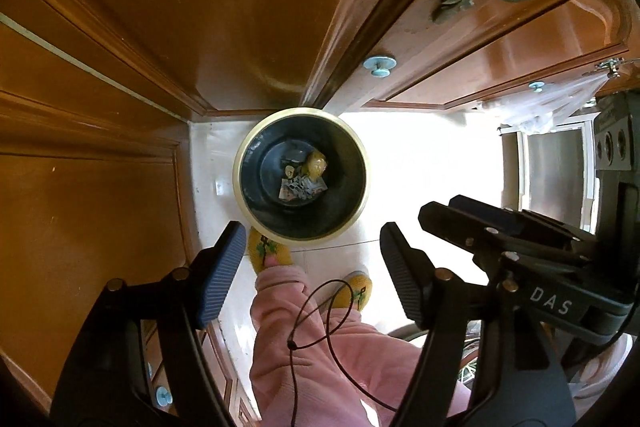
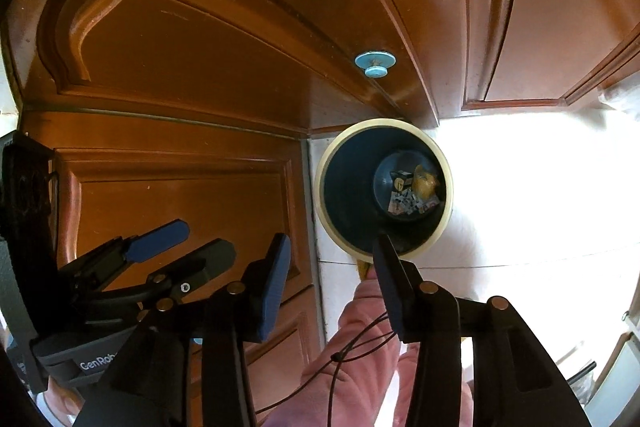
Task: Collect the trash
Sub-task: 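Lower both held items over the black bin and open both grippers, then raise both tools back toward the bottles and carton on the counter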
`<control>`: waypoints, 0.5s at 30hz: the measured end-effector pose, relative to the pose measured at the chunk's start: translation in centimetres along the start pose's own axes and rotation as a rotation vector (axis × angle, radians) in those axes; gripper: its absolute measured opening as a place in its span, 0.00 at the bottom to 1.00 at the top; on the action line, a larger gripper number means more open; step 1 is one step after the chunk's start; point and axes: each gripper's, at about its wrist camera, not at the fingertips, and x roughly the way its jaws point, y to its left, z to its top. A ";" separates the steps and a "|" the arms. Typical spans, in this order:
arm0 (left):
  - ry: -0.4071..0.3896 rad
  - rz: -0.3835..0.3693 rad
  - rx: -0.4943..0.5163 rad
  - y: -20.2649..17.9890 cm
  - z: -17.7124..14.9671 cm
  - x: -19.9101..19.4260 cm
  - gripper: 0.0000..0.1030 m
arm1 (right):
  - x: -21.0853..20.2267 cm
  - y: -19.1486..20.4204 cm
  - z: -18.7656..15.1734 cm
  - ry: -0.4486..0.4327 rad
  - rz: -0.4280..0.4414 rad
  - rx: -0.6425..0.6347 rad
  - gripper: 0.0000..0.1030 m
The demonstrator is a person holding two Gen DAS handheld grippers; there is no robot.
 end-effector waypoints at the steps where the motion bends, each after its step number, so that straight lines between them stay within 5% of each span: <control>1: -0.004 0.001 0.002 -0.1 -0.1 -0.3 0.65 | -0.2 -0.1 -0.1 0.000 0.001 0.004 0.43; 15: -0.171 -0.027 -0.010 -1.8 -1.6 -12.3 0.65 | -8.0 3.6 -2.5 -0.027 0.023 -0.046 0.45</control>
